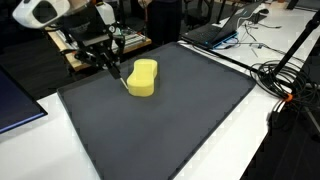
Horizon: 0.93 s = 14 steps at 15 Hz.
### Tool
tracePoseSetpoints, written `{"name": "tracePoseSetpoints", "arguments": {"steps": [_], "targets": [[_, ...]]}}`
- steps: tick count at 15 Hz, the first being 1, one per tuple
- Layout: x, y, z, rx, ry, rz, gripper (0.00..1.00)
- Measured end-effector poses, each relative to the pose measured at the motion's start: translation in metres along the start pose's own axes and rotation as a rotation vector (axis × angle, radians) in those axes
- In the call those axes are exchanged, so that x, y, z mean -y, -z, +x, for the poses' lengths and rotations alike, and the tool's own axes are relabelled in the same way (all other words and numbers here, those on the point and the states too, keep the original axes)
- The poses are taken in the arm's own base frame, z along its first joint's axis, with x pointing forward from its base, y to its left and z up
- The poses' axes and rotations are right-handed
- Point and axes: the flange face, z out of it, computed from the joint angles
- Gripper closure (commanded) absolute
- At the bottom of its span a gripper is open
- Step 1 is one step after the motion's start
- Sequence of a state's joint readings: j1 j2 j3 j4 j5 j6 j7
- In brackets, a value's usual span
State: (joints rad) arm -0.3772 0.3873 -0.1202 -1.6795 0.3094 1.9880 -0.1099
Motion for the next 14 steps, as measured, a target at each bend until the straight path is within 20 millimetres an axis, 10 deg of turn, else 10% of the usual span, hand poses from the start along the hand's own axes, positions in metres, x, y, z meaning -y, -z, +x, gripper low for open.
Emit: {"name": "tracePoseSetpoints", "arguments": {"steps": [7, 14], "targets": [[0.028, 0.038, -0.087, -0.097, 0.061, 0.009, 0.97], [0.101, 0.064, -0.205, -0.176, 0.338, -0.113, 0.97]]}}
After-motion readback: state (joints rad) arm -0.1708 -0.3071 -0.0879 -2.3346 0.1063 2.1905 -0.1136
